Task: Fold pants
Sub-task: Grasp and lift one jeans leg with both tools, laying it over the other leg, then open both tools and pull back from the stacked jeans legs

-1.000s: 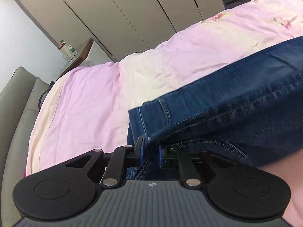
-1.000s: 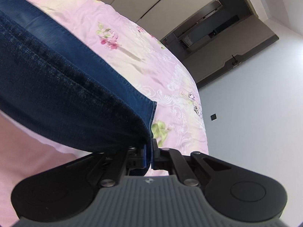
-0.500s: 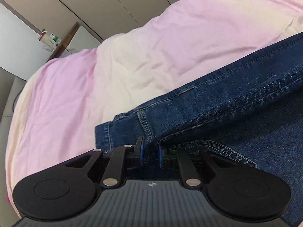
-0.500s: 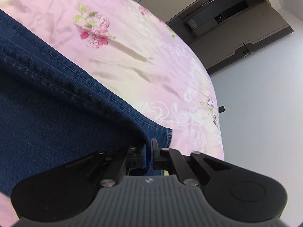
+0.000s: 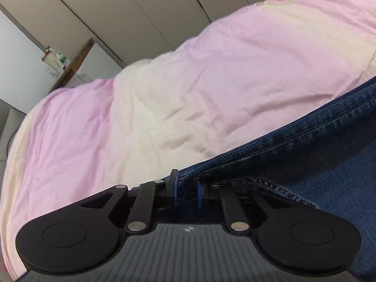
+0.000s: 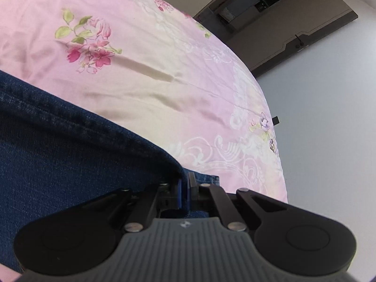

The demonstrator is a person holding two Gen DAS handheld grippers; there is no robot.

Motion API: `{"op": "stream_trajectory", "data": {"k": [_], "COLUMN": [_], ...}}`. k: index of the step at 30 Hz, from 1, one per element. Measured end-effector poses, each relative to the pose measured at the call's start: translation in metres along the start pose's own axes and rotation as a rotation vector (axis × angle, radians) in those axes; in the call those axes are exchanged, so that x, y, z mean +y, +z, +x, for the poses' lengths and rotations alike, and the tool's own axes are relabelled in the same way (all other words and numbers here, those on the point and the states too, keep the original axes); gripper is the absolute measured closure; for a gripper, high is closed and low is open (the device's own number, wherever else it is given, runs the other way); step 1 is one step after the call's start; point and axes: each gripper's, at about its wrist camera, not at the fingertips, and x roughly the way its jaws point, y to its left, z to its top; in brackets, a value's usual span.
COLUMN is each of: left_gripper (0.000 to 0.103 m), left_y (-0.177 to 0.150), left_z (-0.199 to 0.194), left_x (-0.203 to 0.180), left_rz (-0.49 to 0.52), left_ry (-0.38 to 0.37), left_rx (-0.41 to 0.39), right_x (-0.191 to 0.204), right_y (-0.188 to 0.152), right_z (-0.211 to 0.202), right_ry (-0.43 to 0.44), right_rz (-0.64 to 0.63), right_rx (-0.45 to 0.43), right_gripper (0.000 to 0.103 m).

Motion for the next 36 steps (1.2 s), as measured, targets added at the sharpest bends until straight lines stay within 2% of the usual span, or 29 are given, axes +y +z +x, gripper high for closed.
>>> {"op": "stream_trajectory", "data": {"k": [6, 7, 8, 9, 10, 12, 15, 18, 20, 21, 25, 28, 31, 34, 36], "left_gripper": [0.077, 0.073, 0.063, 0.062, 0.062, 0.062, 0.061, 0.051, 0.015, 0.011, 0.011, 0.011, 0.011, 0.017, 0.022], "left_y": [-0.006, -0.006, -0.006, -0.005, -0.005, -0.003, -0.005, -0.012, -0.016, -0.018, -0.031, -0.056, -0.096, -0.139, -0.17], "left_z": [0.025, 0.025, 0.024, 0.023, 0.02, 0.013, -0.006, -0.031, -0.047, -0.056, -0.086, -0.099, -0.1, -0.092, -0.083], "left_x": [-0.005, -0.005, -0.005, -0.004, 0.0, 0.01, 0.025, 0.035, 0.045, 0.051, 0.078, 0.1, 0.123, 0.143, 0.158], "left_rz": [-0.003, 0.009, 0.021, 0.025, 0.013, -0.034, -0.087, -0.087, -0.116, -0.134, -0.203, -0.296, -0.427, -0.577, -0.712], "left_ry": [-0.021, -0.018, -0.001, 0.003, -0.01, -0.044, -0.091, -0.144, -0.125, -0.119, -0.128, -0.144, -0.184, -0.186, -0.19], "left_rx": [0.032, 0.031, 0.033, 0.03, 0.029, 0.032, 0.009, -0.021, -0.048, -0.073, -0.098, -0.084, -0.047, -0.009, 0.016], "right_x": [0.018, 0.021, 0.022, 0.023, 0.022, 0.02, 0.019, 0.021, 0.028, 0.032, 0.055, 0.07, 0.082, 0.099, 0.111], "right_y": [0.007, 0.007, 0.006, 0.005, 0.005, 0.004, 0.004, -0.001, -0.007, -0.011, -0.03, -0.047, -0.068, -0.09, -0.102], "right_z": [0.025, 0.027, 0.029, 0.029, 0.027, 0.018, -0.004, -0.035, -0.055, -0.064, -0.103, -0.131, -0.15, -0.164, -0.171], "right_ry": [-0.003, -0.002, -0.005, -0.008, -0.002, -0.014, -0.003, 0.057, 0.101, 0.119, 0.215, 0.273, 0.356, 0.411, 0.445], "right_rz": [-0.01, -0.012, -0.014, -0.006, 0.01, 0.036, 0.047, 0.064, 0.061, 0.058, 0.054, 0.057, 0.109, 0.133, 0.144], "right_rx": [0.017, 0.015, 0.012, 0.008, 0.001, -0.034, -0.075, -0.108, -0.121, -0.125, -0.141, -0.156, -0.143, -0.14, -0.137], "right_gripper": [0.103, 0.103, 0.103, 0.09, 0.062, 0.034, 0.033, 0.033, 0.033, 0.033, 0.033, 0.033, 0.033, 0.033, 0.033]}}
